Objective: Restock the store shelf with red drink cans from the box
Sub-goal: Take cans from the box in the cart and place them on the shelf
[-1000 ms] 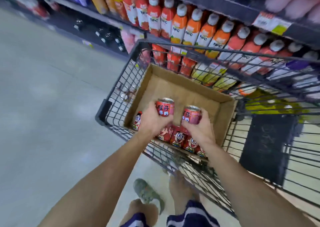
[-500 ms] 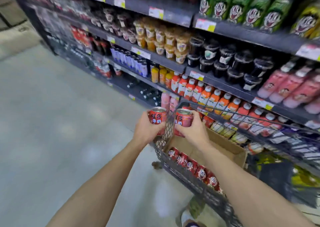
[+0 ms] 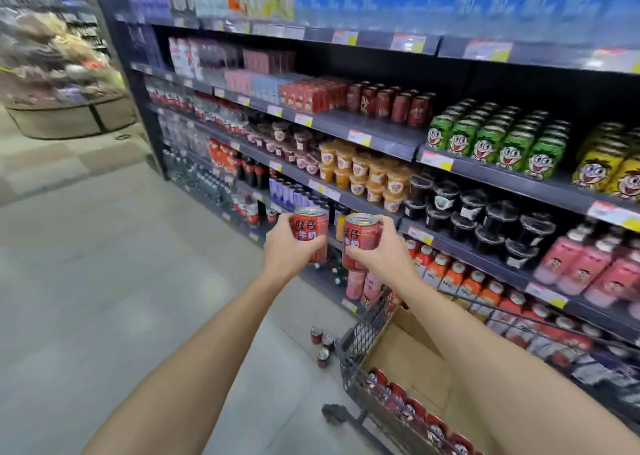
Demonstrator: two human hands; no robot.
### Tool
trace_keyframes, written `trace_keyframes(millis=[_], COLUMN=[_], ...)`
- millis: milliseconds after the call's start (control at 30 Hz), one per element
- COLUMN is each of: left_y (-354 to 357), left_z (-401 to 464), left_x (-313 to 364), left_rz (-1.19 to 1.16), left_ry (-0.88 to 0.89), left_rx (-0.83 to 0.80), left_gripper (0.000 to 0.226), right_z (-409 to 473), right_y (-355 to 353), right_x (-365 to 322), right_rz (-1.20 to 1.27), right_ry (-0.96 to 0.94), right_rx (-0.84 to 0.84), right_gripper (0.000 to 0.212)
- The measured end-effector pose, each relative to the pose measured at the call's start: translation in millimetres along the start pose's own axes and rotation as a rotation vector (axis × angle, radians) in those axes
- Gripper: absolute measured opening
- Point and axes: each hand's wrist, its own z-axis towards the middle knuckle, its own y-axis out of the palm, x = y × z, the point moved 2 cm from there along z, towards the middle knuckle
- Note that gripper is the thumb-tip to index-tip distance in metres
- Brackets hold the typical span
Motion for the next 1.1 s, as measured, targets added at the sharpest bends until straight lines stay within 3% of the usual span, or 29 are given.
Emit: trace_keyframes(millis=[333,667,867,1100], left_y=[-36,-34,-28,-19], left_z=[64,163,210,257], left_x=[21,32,26,-3], left_rz=[0.0,0.092,0.075,0.056], left_ry=[0.036,0.04,0.025,0.04], left_rx=[0.077,0.113,0.135,0.138], left_gripper=[0.06,0.06,0.077,0.078], right_z=[73,175,220,259], right_y=[12,22,30,57], right_x=[-42,-53,-55,-49], right_rz=[0.055,0.118,0.119,0.104], right_ry=[-0.15,-0.161,-0.162,-0.15], right_rx=[0.015,-0.005,-0.014,-0.019], right_gripper=[0.073,0.071,0.077,0.076])
